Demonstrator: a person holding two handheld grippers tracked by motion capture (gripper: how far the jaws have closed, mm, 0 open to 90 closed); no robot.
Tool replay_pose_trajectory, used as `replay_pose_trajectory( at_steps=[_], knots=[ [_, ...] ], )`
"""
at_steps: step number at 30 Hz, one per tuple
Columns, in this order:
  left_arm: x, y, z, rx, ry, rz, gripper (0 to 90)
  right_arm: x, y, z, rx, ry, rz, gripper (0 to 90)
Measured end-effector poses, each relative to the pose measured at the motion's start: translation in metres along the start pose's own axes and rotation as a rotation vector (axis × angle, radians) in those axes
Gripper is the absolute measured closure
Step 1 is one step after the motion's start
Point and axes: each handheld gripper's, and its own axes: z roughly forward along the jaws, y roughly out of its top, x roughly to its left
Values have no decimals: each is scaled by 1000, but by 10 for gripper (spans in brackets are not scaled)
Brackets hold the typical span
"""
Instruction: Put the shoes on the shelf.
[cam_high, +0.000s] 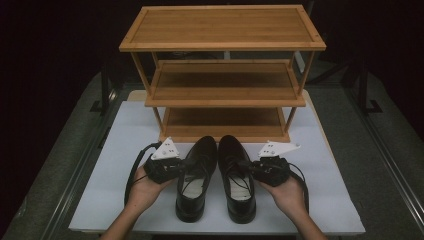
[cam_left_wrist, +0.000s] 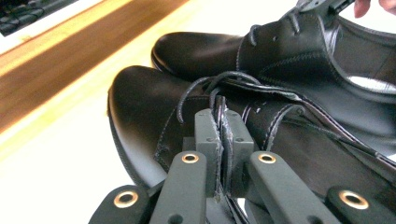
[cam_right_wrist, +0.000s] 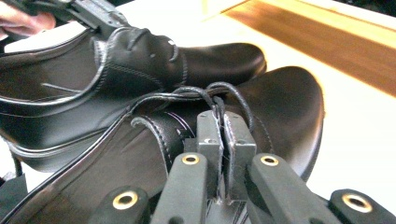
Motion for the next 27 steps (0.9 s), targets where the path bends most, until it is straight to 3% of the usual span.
replay_pose_trajectory(
  at_steps=[13,27],
  knots=[
    [17,18,-5,-50,44,-24,873,-18,16,-14,-48,-52,16,870],
    [50,35,22,-71,130,-71,872,-54,45,11,-69,-120,19,869]
  ],
)
